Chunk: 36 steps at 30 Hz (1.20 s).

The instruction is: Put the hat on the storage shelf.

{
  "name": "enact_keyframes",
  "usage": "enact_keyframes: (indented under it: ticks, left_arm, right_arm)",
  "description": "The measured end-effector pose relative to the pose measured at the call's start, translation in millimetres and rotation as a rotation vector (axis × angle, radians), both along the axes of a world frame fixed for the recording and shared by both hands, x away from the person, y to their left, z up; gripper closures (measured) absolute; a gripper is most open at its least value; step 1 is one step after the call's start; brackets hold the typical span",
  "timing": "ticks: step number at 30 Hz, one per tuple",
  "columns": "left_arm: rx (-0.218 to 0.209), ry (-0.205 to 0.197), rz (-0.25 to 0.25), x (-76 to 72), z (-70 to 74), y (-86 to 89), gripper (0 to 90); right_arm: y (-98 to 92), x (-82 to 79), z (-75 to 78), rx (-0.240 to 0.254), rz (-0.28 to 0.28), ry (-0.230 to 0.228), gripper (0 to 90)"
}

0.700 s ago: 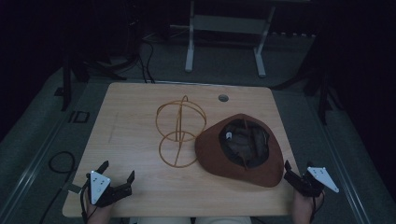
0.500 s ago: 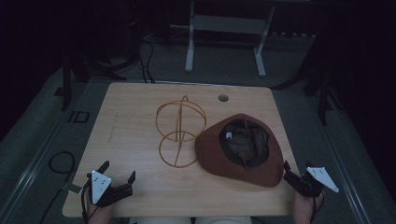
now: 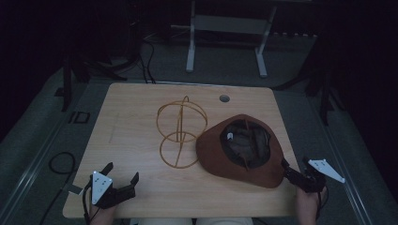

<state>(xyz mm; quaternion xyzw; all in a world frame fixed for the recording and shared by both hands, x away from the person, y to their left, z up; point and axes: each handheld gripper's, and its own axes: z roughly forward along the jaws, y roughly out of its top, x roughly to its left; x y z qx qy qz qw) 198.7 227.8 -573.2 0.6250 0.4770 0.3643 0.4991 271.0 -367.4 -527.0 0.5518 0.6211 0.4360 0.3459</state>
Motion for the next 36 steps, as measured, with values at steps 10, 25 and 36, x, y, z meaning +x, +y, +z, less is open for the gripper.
enact_keyframes:
  ticks: [10,25,36]
  left_arm:
    - [0.0,-0.006,-0.038,-0.7,0.6,-1.4,2.5]
    - [-0.01,0.026,-0.106,-0.3,1.3,-9.9,2.5]
    - [0.031,0.009,-0.094,-1.2,1.7,-13.4,2.5]
  right_arm:
    - [21.5,33.6,38.4,-0.046,0.114,0.089,14.3]
    - [45.7,103.3,36.7,-0.085,0.191,0.22,12.4]
    - [59.9,146.8,18.5,-0.191,0.193,0.356,24.9]
